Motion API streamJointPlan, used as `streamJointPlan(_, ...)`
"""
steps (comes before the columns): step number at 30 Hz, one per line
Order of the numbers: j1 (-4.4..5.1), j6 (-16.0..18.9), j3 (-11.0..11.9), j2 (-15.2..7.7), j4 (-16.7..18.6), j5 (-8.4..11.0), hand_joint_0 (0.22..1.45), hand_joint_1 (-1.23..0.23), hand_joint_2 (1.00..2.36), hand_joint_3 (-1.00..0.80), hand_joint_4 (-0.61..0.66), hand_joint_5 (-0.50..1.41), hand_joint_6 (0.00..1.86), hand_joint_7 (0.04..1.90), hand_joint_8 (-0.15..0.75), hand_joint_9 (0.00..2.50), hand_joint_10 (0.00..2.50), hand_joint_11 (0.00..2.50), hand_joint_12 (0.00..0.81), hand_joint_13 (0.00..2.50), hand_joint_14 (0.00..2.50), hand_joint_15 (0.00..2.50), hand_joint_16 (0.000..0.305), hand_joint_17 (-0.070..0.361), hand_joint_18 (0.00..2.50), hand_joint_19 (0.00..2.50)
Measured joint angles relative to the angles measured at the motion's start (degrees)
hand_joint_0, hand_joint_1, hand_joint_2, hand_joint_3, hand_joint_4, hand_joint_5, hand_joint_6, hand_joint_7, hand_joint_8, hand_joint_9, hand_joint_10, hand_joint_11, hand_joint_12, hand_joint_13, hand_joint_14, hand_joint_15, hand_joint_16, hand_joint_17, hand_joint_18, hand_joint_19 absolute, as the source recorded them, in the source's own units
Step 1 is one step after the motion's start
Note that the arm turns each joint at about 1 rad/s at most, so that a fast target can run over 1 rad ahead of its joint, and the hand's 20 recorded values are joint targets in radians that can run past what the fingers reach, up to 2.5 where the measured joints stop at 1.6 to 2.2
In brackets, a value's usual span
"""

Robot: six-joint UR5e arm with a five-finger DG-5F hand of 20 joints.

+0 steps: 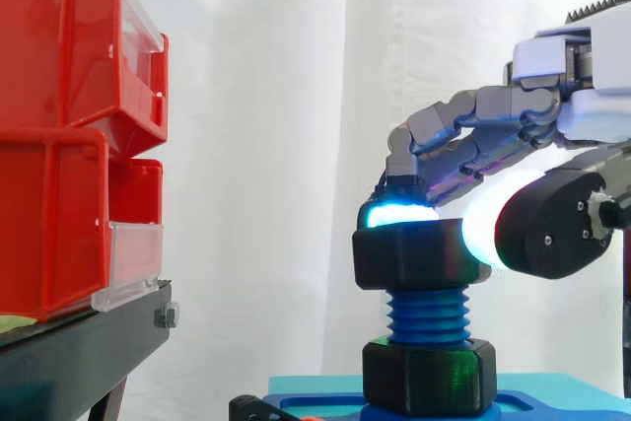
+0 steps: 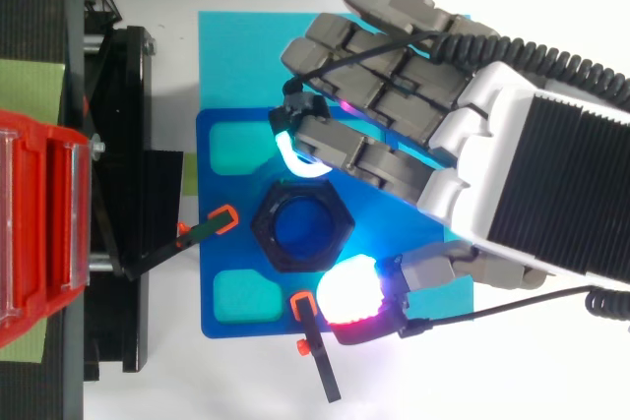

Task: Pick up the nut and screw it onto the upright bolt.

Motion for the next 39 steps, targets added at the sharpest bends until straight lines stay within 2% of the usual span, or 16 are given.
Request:
streamJointPlan(6,-0.15,0.00,0.01,0.00,-0.08,0.00,0.37,-0.29,1.00,-0.50,0.25,-0.22,0.50,0.71,0.316,0.36,0.00,0.00,0.438,0.38,0.00,0.00,0.061,0.138,0.27,0.00)
streamJointPlan(8,-0.20,0.00,0.01,0.01,-0.15,0.00,0.37,-0.23,1.00,-0.50,0.24,-0.23,0.50,0.67,0.309,0.35,0.00,0.00,0.439,0.36,0.00,0.00,0.062,0.139,0.23,0.00)
streamJointPlan(10,-0.21,0.00,0.00,0.00,-0.25,0.00,0.38,-0.08,1.00,-0.50,0.22,-0.23,0.50,0.64,0.296,0.33,0.00,0.00,0.435,0.32,0.00,0.00,0.062,0.139,0.16,0.00)
streamJointPlan(12,-0.25,0.00,0.01,0.01,-0.39,0.00,0.39,0.01,1.00,-0.50,0.20,-0.23,0.50,0.63,0.284,0.32,0.00,0.00,0.427,0.30,0.00,0.00,0.060,0.136,0.11,0.00)
streamJointPlan(19,-0.31,0.00,0.04,0.06,-0.53,0.00,0.44,0.15,1.00,-0.50,0.17,-0.22,0.50,0.63,0.259,0.31,0.00,0.00,0.409,0.22,0.00,0.00,0.056,0.125,0.00,0.00)
streamJointPlan(30,-0.12,0.00,0.60,0.03,-0.46,-0.02,0.46,0.15,1.00,-0.50,0.18,-0.21,0.50,0.65,0.252,0.31,0.00,0.00,0.401,0.21,0.00,0.00,0.053,0.119,0.00,0.00)
streamJointPlan(39,0.18,-0.07,0.68,0.01,0.89,-0.08,0.48,0.12,1.00,-0.50,0.20,-0.19,0.50,0.77,0.264,0.34,0.00,0.00,0.394,0.22,0.00,0.00,0.051,0.116,0.00,0.00)
